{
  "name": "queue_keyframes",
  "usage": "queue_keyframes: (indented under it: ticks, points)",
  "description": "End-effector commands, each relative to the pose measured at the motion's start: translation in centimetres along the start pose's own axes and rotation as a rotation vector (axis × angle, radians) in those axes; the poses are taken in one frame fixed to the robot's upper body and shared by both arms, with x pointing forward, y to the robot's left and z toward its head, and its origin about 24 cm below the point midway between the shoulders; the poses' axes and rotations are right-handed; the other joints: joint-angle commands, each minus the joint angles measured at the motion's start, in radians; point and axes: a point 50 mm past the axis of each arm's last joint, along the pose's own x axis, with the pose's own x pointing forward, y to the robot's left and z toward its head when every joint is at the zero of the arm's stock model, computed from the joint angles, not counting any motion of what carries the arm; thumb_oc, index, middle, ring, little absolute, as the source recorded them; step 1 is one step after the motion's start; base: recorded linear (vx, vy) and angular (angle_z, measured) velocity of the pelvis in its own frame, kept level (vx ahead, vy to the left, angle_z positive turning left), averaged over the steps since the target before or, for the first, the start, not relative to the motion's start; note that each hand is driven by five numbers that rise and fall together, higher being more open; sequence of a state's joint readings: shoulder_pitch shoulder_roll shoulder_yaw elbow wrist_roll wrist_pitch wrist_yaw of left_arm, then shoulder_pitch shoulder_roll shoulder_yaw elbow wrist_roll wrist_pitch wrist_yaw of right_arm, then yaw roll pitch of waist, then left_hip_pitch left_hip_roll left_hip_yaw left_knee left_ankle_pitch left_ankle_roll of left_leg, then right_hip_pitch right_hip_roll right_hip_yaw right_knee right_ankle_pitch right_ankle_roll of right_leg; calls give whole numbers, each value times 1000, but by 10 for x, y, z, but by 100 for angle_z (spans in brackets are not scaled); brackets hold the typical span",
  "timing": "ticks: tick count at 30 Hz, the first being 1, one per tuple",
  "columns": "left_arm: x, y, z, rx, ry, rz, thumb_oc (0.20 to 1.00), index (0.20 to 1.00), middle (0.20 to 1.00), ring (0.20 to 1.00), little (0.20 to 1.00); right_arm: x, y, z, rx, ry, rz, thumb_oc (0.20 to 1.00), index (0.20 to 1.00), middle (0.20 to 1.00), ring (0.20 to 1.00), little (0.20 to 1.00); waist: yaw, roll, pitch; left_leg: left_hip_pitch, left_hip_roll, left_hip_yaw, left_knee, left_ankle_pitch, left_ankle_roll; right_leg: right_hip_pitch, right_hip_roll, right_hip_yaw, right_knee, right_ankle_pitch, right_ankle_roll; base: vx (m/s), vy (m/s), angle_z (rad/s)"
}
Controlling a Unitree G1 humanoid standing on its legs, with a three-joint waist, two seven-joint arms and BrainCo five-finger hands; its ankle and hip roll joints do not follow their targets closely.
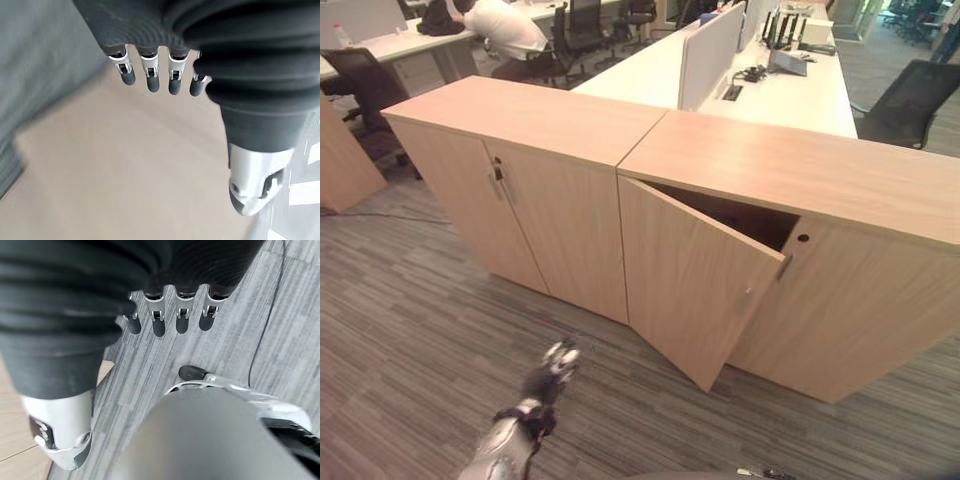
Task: Put the empty folder in the office cabinet
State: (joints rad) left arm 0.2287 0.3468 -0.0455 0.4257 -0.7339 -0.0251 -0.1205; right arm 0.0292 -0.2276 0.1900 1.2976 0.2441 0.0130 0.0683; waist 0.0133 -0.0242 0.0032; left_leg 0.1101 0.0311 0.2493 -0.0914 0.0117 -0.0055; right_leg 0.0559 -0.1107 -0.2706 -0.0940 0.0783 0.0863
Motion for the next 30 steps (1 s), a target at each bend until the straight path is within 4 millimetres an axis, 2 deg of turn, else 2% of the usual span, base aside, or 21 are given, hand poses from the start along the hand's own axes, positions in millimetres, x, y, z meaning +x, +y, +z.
queue_keyframes:
  ticks: [1, 4, 6, 7, 8, 10, 11, 12, 13, 14, 15, 16, 17, 18, 19, 20, 21, 23, 24, 26, 30]
  points:
    - [16, -31, 31, 134, -146, -82, 1000, 1000, 1000, 1000, 1000, 1, -2, 9, -83, 17, -8, 1000, 1000, 1000, 1000, 1000, -2, -33, -6, -25, -13, -52, 4, -62, -4, 33, 40, -37, 7, -105, 15, 15, -37, 3]
    - [18, -17, 32, 277, -149, 17, 1000, 1000, 1000, 1000, 1000, 1, -3, 8, -99, 18, -11, 1000, 1000, 1000, 1000, 1000, -2, -35, -6, -23, -10, -51, 4, -62, -8, 33, 44, -37, 7, -108, 12, 6, -27, 0]
    - [22, -6, 19, 384, -109, 113, 1000, 1000, 1000, 1000, 1000, 2, 1, 11, -96, -3, -18, 1000, 1000, 1000, 1000, 1000, -4, -43, -3, -25, -5, -50, 4, -60, -12, 30, 48, -34, 7, -111, 10, 2, -61, 0]
    - [23, -6, 19, 384, -109, 113, 1000, 1000, 1000, 1000, 1000, 2, 1, 11, -96, -4, -18, 1000, 1000, 1000, 1000, 1000, -5, -44, -5, -29, -5, -50, 4, -58, -11, 27, 47, -34, 7, -109, 9, 1, -71, -3]
    - [21, 8, -3, 297, -11, 166, 1000, 1000, 1000, 1000, 1000, 2, 0, 14, -109, -20, -33, 1000, 1000, 1000, 1000, 1000, -11, -46, 0, -24, 1, -45, 4, -59, -15, 26, 54, -26, 7, -112, 7, 2, -87, -7]
    - [16, 24, -27, 167, 95, 249, 1000, 1000, 1000, 1000, 1000, 2, 1, 13, -110, -16, -31, 1000, 1000, 1000, 1000, 1000, -17, -49, 2, -18, 10, -38, 4, -55, -20, 21, 65, -9, 7, -117, 3, 7, -96, -12]
    - [16, 24, -26, 167, 94, 248, 1000, 1000, 1000, 1000, 1000, 2, 1, 13, -110, -17, -31, 1000, 1000, 1000, 1000, 1000, -17, -50, 0, -21, 9, -38, 4, -54, -19, 18, 64, -9, 7, -116, 2, 11, -90, -20]
    - [13, 33, -43, 114, 177, 317, 1000, 1000, 1000, 1000, 1000, 2, 3, 15, -116, -21, -25, 1000, 1000, 1000, 1000, 1000, -20, -58, 7, -24, 19, -34, 33, -59, -24, 22, 71, 3, 7, -120, -4, -59, -180, -25]
    - [6, 45, -57, 25, 245, 429, 1000, 1000, 1000, 1000, 1000, 3, 9, 18, -131, -29, -14, 1000, 1000, 1000, 1000, 1000, -20, -83, 38, -93, 44, -32, 177, -87, -34, 25, 81, 19, 7, -125, -24, -57, -180, -14]
    - [6, 46, -57, 25, 245, 429, 1000, 1000, 1000, 1000, 1000, 3, 9, 18, -131, -30, -14, 1000, 1000, 1000, 1000, 1000, -20, -82, 38, -96, 45, -32, 181, -89, -34, 25, 81, 19, 7, -125, -25, -112, -200, -17]
    - [2, 49, -66, -2, 289, 469, 1000, 1000, 1000, 1000, 1000, 3, 11, 21, -145, -34, -13, 1000, 1000, 1000, 1000, 1000, -18, -95, 59, -156, 61, -39, 289, -108, -37, 26, 83, 25, 7, -124, -37, -105, -139, -23]
    - [-2, 49, -76, 65, 362, 468, 1000, 1000, 1000, 1000, 1000, 3, 11, 27, -169, -52, -22, 1000, 1000, 1000, 1000, 1000, -5, -98, 88, -237, 69, -84, 428, -75, -39, 25, 91, 30, 7, -122, -52, -105, -139, -28]
    - [-2, 49, -76, 65, 362, 467, 1000, 1000, 1000, 1000, 1000, 3, 11, 27, -169, -52, -22, 1000, 1000, 1000, 1000, 1000, -6, -97, 87, -240, 70, -86, 431, -76, -39, 24, 92, 29, 7, -122, -52, -78, -30, -32]
    - [-3, 41, -85, 229, 424, 384, 1000, 1000, 1000, 1000, 1000, 3, 7, 32, -211, -57, -42, 1000, 1000, 1000, 1000, 1000, -2, -89, 91, -293, 20, -170, 419, -79, -27, 7, 88, 32, 7, -120, -47, -21, 34, -32]
    - [-3, 40, -85, 229, 424, 383, 1000, 1000, 1000, 1000, 1000, 3, 7, 32, -211, -57, -42, 1000, 1000, 1000, 1000, 1000, -2, -89, 91, -294, 20, -170, 419, -79, -27, 7, 88, 31, 7, -120, -47, 4, 111, -39]
    - [-6, 35, -93, 335, 461, 316, 1000, 1000, 1000, 1000, 1000, 3, 2, 27, -234, -32, -55, 1000, 1000, 1000, 1000, 1000, 0, -75, 86, -286, -27, -227, 326, -84, -24, -3, 81, 36, 7, -112, -35, 57, 138, -35]
    - [-13, 34, -102, 351, 496, 299, 1000, 1000, 1000, 1000, 1000, 3, -2, 27, -185, -32, -69, 1000, 1000, 1000, 1000, 1000, -2, -58, 77, -244, -35, -242, 252, -93, -16, -3, 84, 49, 7, -110, -29, 88, 195, -38]
    - [-19, 32, -113, 333, 544, 287, 1000, 1000, 1000, 1000, 1000, 1, -16, 23, 22, -30, -118, 1000, 1000, 1000, 1000, 1000, -21, -32, 63, -211, -37, -234, 186, -77, -9, -8, 80, 53, 7, -110, -22, 63, 147, -43]
    - [-19, 32, -113, 334, 544, 287, 1000, 1000, 1000, 1000, 1000, 1, -16, 23, 22, -30, -118, 1000, 1000, 1000, 1000, 1000, -22, -32, 61, -213, -38, -236, 185, -74, -9, -11, 80, 52, 7, -110, -22, 52, 141, -36]
    - [-32, 34, -127, 344, 628, 275, 1000, 1000, 1000, 1000, 1000, 0, -22, 15, 197, -17, -146, 1000, 1000, 1000, 1000, 1000, -46, -2, 26, -146, -46, -207, 79, -51, -5, -12, 69, 60, 7, -110, -14, 140, 238, -7]
    - [-30, 27, -130, 411, 635, 202, 1000, 1000, 1000, 1000, 1000, -1, -23, 11, 191, -7, -153, 1000, 1000, 1000, 1000, 1000, -59, 22, 8, -90, -56, -185, 4, -38, -5, -1, 63, 67, 7, -118, -5, 85, 154, -17]
